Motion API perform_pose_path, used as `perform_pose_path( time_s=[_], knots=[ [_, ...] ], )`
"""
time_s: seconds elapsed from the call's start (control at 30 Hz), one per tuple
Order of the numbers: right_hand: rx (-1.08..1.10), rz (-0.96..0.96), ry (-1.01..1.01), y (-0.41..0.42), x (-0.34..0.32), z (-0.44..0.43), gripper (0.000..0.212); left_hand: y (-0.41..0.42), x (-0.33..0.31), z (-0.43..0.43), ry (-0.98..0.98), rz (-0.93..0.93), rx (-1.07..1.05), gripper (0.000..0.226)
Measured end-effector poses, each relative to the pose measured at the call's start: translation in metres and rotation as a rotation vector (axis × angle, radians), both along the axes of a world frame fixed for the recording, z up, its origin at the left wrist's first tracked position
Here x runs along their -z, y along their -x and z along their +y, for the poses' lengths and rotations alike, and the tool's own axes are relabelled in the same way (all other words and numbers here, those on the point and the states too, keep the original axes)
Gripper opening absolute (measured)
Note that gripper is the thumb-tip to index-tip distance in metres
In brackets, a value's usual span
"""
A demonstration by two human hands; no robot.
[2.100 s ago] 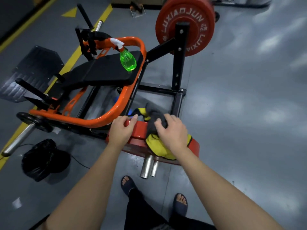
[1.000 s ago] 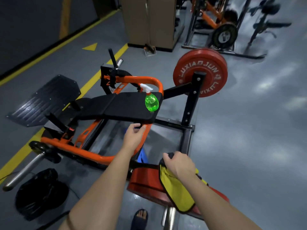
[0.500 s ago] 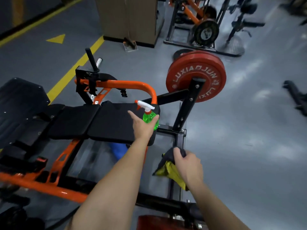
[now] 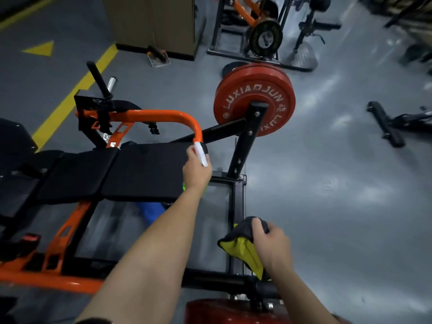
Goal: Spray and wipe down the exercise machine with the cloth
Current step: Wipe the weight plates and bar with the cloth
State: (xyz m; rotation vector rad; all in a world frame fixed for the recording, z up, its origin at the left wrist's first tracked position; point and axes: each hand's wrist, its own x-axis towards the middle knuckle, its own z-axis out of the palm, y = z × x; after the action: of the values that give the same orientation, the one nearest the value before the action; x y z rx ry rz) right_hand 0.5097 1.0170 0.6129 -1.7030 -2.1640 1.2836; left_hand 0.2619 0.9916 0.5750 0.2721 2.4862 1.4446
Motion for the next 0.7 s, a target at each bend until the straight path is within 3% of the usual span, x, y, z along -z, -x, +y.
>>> perform_pose_path(
  time_s=[0.3, 0.4, 0.57, 0.7],
  knots=[
    [0.052, 0.188, -0.039, -0.054, -0.065, -0.017, 0.045, -0.111, -0.041, -0.073, -0.023, 0.058, 0.17, 0.028],
    [0.1, 0.277, -0.034, -0.099, -0.089, -0.026, 0.049, -0.157, -0.06, -0.099, 0.059, 0.201, 0.181, 0.014],
    [0.177, 0.351, -0.042, -0.185, -0.114, -0.049, 0.049, -0.241, -0.088, -0.145, 0.097, 0.457, 0.256, 0.01],
    [0.218, 0.406, 0.003, -0.26, -0.108, -0.074, 0.052, -0.334, -0.103, -0.2, 0.024, 0.462, 0.329, 0.022]
  ],
)
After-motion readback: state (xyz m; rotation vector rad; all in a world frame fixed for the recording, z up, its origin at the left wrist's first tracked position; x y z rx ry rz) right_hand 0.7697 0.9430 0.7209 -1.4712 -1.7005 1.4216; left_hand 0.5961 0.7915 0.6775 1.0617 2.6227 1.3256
